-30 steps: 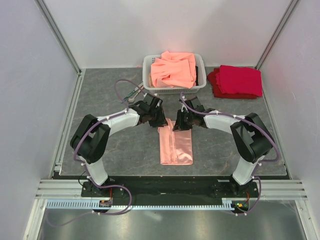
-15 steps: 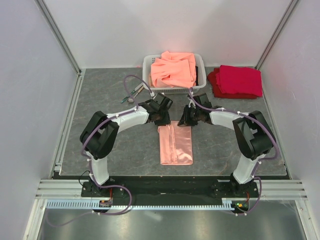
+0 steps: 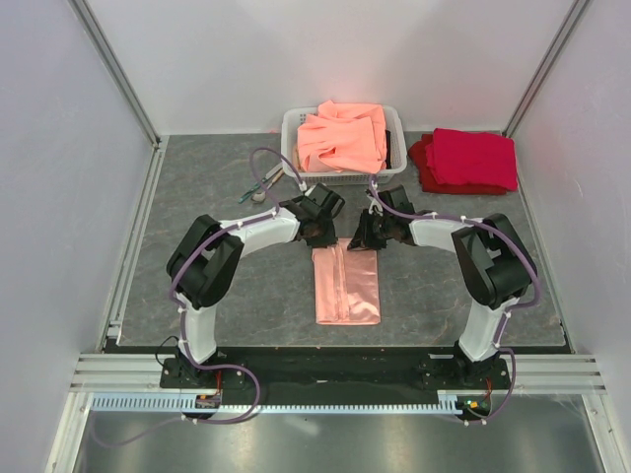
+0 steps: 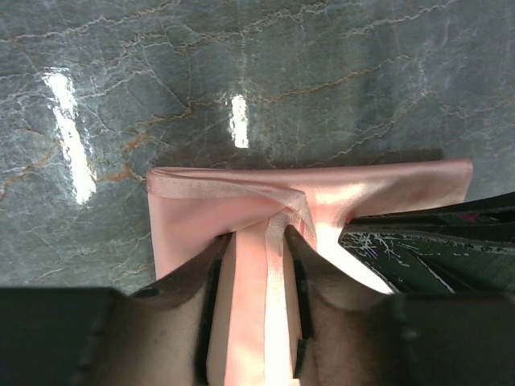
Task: Fold the napkin into a case and place the utensils inside
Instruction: Smooth out the 2/3-rectangle-folded napkin at the center of the board.
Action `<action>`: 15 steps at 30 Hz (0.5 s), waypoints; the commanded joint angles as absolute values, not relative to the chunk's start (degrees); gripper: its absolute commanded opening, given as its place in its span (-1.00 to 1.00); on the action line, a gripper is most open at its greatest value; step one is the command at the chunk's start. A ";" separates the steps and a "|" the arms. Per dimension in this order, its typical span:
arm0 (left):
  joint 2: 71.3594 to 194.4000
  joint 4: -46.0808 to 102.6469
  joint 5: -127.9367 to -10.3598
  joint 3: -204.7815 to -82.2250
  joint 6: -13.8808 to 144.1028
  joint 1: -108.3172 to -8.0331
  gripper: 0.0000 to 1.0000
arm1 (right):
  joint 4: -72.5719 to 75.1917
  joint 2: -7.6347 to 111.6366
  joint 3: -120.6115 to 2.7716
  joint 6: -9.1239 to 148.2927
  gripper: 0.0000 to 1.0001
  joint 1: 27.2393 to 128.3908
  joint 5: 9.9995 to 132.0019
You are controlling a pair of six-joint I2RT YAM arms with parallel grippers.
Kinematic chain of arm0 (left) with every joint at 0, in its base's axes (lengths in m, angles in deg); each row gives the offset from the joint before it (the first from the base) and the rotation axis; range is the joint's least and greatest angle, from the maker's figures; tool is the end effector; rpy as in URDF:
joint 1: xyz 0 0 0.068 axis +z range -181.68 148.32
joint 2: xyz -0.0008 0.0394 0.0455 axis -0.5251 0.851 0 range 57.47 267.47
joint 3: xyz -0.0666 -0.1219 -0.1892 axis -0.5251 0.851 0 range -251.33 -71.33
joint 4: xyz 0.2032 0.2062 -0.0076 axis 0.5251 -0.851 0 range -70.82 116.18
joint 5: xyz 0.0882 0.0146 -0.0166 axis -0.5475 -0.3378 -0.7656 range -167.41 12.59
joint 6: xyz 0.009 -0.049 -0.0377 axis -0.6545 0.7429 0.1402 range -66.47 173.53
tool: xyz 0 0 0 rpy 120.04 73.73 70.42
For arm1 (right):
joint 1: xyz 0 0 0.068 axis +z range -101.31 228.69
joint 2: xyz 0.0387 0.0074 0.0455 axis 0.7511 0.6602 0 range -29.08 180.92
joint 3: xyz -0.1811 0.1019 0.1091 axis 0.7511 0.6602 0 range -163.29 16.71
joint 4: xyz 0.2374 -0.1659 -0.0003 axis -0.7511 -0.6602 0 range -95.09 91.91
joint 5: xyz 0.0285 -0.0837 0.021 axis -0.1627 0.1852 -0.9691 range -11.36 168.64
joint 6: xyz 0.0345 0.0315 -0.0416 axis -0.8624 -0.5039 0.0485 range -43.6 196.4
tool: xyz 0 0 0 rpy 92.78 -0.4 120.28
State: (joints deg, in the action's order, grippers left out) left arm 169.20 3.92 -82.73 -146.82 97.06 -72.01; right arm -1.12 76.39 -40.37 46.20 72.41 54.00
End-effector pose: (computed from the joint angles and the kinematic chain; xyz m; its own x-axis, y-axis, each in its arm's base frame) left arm 0.3259 -0.2708 0.1044 -0.8897 -0.1442 -0.4333 -0.0071 0.9531 -0.3025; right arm 0.3402 0.1713 0.0724 -0.9222 0.0941 -0.3751 -0.1619 0.7869 0.5954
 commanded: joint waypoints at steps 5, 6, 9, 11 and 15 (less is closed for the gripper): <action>170.59 4.03 -83.04 -150.08 94.67 -72.54 -0.73 | 1.47 78.67 -40.94 46.60 -0.75 72.51 53.24; 170.15 3.86 -82.43 -150.08 94.58 -72.63 -0.83 | 1.47 78.76 -40.94 46.60 -0.76 72.42 53.33; 169.19 3.24 -80.58 -149.91 95.19 -72.63 -0.87 | 1.47 79.38 -40.94 46.95 -0.78 72.42 53.42; 168.74 3.24 -79.35 -149.73 95.80 -72.63 -0.94 | 1.47 79.81 -41.03 47.04 -0.81 72.50 53.50; 167.60 3.24 -77.85 -149.73 96.77 -72.90 -0.96 | 1.47 80.17 -40.94 47.13 -0.84 72.33 53.68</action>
